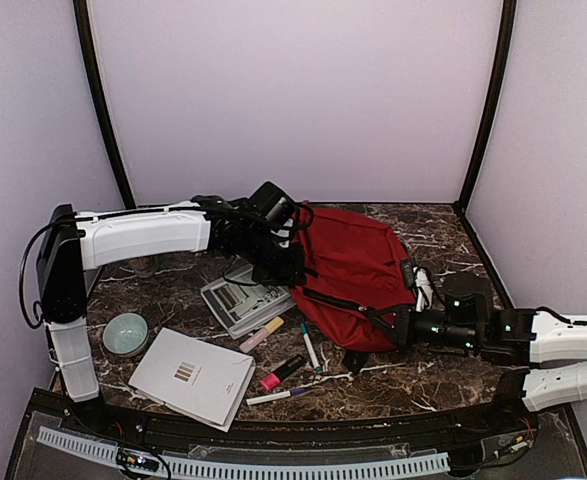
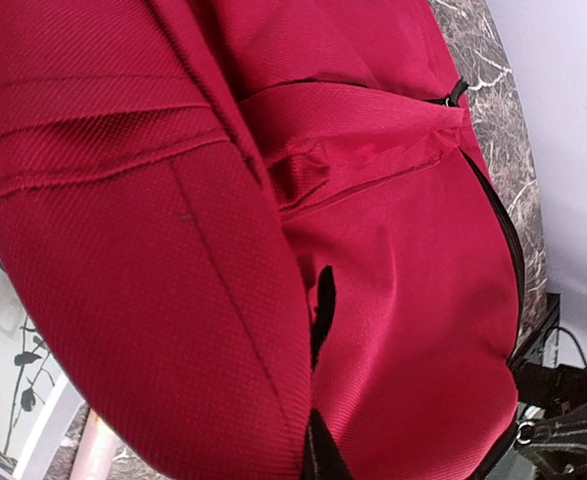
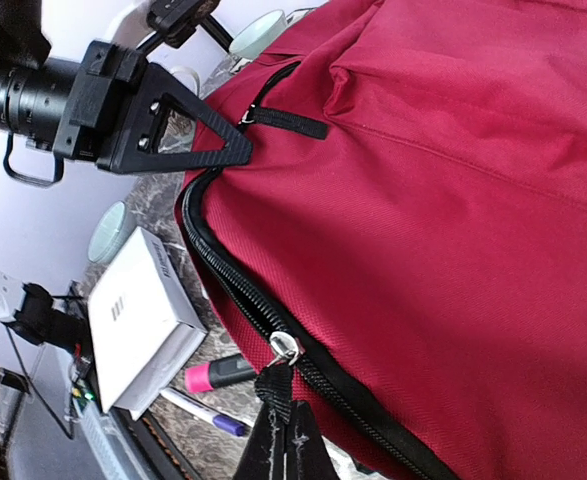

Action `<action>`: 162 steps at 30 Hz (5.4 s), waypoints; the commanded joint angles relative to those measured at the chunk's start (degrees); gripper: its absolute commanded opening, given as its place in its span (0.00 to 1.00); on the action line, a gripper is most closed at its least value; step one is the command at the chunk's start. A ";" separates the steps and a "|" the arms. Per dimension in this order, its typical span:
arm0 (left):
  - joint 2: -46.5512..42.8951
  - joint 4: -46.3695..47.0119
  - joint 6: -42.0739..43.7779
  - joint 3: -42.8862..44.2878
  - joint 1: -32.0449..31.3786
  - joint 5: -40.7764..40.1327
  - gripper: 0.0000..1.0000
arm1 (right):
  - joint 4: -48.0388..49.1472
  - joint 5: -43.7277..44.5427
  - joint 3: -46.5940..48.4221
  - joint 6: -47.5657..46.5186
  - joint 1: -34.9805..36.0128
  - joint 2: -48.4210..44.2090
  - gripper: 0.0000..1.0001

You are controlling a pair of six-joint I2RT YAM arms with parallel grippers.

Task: Pack the student bag
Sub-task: Unzip the largest pocket of the student bag, then hold the largest pocket of the student bag, then unzip the largest pocket of the student bag, then hold the largest pocket of the student bag.

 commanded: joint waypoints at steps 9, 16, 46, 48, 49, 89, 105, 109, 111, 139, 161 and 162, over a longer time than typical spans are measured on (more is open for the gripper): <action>-4.73 -4.30 10.70 3.65 -0.88 -4.18 0.40 | 5.79 -2.05 -1.94 4.61 -2.12 -0.54 0.00; -5.12 -7.74 23.83 11.69 -2.08 -2.47 0.76 | 4.99 -5.12 0.53 -0.73 -2.13 -0.68 0.00; -10.23 17.76 65.65 -9.17 -4.54 26.16 0.96 | -21.81 -12.82 13.62 -9.09 -2.13 8.75 0.00; -8.19 16.34 66.89 -7.96 -4.58 29.15 0.95 | -22.58 -13.33 14.40 -9.01 -2.13 9.99 0.00; -7.38 16.11 67.23 -7.68 -4.62 29.49 0.95 | -22.88 -13.84 14.86 -9.00 -2.11 10.63 0.00; -9.08 31.91 67.00 -25.40 -7.27 10.42 0.00 | -30.41 -0.57 17.26 -0.11 0.20 3.30 0.00; -16.13 26.83 60.36 -26.30 -7.27 1.21 0.00 | -33.43 3.58 18.01 -8.70 -0.80 2.40 0.00; -17.46 26.02 59.34 -27.32 -7.27 -1.57 0.00 | -34.09 3.76 17.59 -10.18 -2.30 2.95 0.00; -18.33 26.08 58.79 -28.05 -7.27 -2.85 0.00 | -33.98 3.84 17.29 -11.18 -3.19 3.59 0.00; -21.70 20.13 52.11 -26.28 -10.14 -13.66 0.06 | -32.12 -16.70 21.02 -24.04 -12.62 12.53 0.00; -27.33 32.37 37.41 -33.53 -13.31 -10.21 0.98 | -25.83 -17.95 21.49 -15.39 -4.91 11.07 0.00; -26.36 31.88 37.73 -32.84 -13.55 -9.19 0.98 | -25.56 -17.96 21.16 -14.75 -4.82 10.90 0.00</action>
